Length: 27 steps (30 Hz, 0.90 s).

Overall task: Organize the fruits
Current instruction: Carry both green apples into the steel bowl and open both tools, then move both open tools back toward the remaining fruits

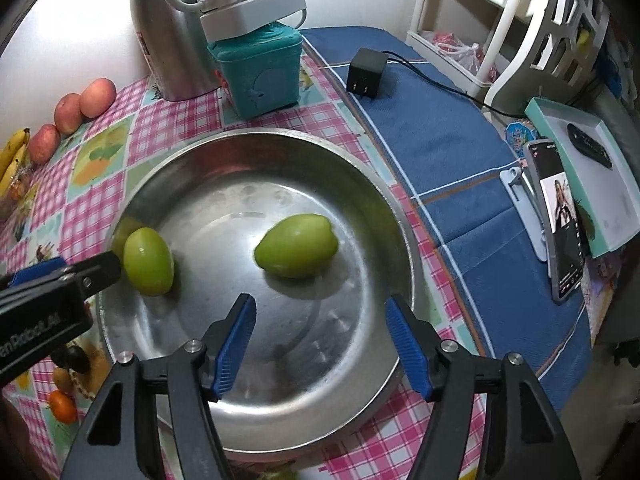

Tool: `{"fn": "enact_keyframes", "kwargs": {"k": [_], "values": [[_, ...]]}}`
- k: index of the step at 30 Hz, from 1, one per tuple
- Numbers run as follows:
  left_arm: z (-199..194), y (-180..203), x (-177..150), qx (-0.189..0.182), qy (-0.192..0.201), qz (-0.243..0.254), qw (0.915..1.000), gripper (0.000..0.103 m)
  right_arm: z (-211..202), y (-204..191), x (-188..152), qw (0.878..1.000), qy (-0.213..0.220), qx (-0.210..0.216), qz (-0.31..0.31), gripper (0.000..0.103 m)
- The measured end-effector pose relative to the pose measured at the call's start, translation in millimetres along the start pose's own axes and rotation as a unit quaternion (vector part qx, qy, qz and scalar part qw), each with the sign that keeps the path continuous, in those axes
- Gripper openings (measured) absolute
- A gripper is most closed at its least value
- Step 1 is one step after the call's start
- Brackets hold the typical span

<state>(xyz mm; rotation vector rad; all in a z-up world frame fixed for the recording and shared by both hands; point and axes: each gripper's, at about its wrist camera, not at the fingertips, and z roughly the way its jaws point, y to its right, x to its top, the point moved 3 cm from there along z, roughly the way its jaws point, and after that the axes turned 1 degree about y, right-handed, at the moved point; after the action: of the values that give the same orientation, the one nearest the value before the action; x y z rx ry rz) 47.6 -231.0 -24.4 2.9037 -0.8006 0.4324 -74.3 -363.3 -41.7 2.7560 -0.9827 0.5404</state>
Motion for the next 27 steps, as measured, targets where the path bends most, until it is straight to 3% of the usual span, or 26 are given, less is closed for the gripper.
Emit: {"fn": "enact_keyframes", "kwargs": {"k": [7, 11, 14, 21, 27], "values": [[-10, -48, -17, 0.065, 0.007, -0.018, 0.9977, 0.080, -14, -16, -1, 1.000, -0.007, 0.016, -0.006, 0.069], [-21, -76, -26, 0.091, 0.025, -0.037, 0.9948, 0.096, -21, -30, -1, 0.999, -0.013, 0.030, -0.006, 0.069], [-27, -98, -34, 0.107, 0.034, -0.048, 0.9926, 0.102, -26, -41, 0, 0.999, -0.017, 0.039, -0.003, 0.086], [-44, -144, -54, 0.151, 0.075, -0.077, 0.9827, 0.103, -48, -68, -2, 0.998, 0.000, 0.055, -0.007, 0.087], [-53, -163, -74, 0.166, 0.096, -0.093, 0.9771, 0.103, -62, -92, -11, 0.998, 0.004, 0.070, -0.007, 0.087]]}}
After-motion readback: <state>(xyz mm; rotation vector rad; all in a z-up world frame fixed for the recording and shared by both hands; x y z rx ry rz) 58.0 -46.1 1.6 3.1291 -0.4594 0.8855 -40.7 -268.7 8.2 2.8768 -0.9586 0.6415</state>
